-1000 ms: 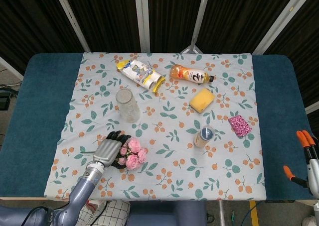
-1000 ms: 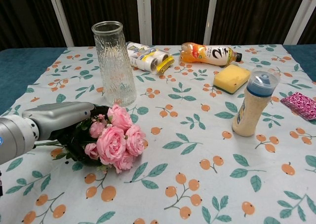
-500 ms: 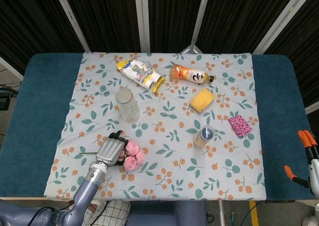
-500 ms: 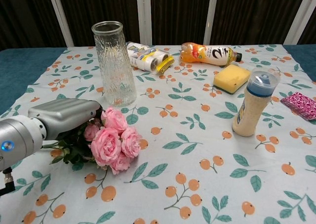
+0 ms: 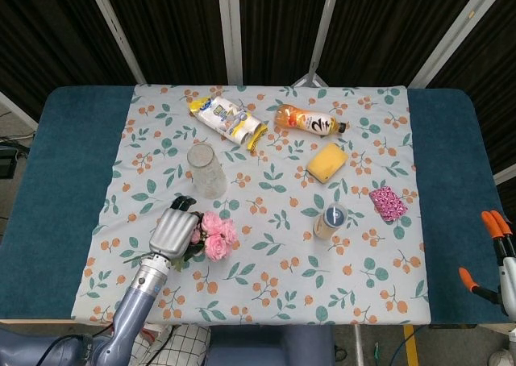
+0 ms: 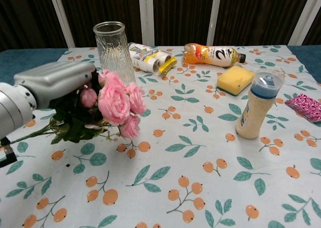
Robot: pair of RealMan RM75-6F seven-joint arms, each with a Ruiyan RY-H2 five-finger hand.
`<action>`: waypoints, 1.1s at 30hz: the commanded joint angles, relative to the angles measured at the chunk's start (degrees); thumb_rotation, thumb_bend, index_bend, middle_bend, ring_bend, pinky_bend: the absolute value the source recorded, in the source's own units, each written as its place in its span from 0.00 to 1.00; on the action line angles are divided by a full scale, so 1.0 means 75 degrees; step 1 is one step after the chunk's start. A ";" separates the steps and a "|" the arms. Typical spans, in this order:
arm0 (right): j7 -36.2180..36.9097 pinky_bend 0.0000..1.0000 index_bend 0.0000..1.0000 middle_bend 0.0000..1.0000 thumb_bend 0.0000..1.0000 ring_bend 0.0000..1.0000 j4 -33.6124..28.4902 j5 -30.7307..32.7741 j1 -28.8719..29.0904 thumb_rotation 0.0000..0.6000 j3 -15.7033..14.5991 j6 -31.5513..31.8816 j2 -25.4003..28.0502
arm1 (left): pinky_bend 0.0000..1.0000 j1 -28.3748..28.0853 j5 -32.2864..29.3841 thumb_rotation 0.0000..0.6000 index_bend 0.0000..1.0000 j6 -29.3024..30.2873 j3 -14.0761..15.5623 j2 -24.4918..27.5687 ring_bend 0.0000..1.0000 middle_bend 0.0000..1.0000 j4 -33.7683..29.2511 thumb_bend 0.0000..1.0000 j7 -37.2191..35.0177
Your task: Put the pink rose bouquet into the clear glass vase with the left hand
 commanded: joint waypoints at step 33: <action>0.0248 0.00 0.09 0.07 0.31 0.00 0.0747 0.0793 0.0098 1.00 0.0431 -0.0204 -0.0403 | 0.17 -0.2259 0.0428 1.00 0.67 -0.1463 -0.4102 0.1547 0.21 0.58 0.1850 0.52 -0.7580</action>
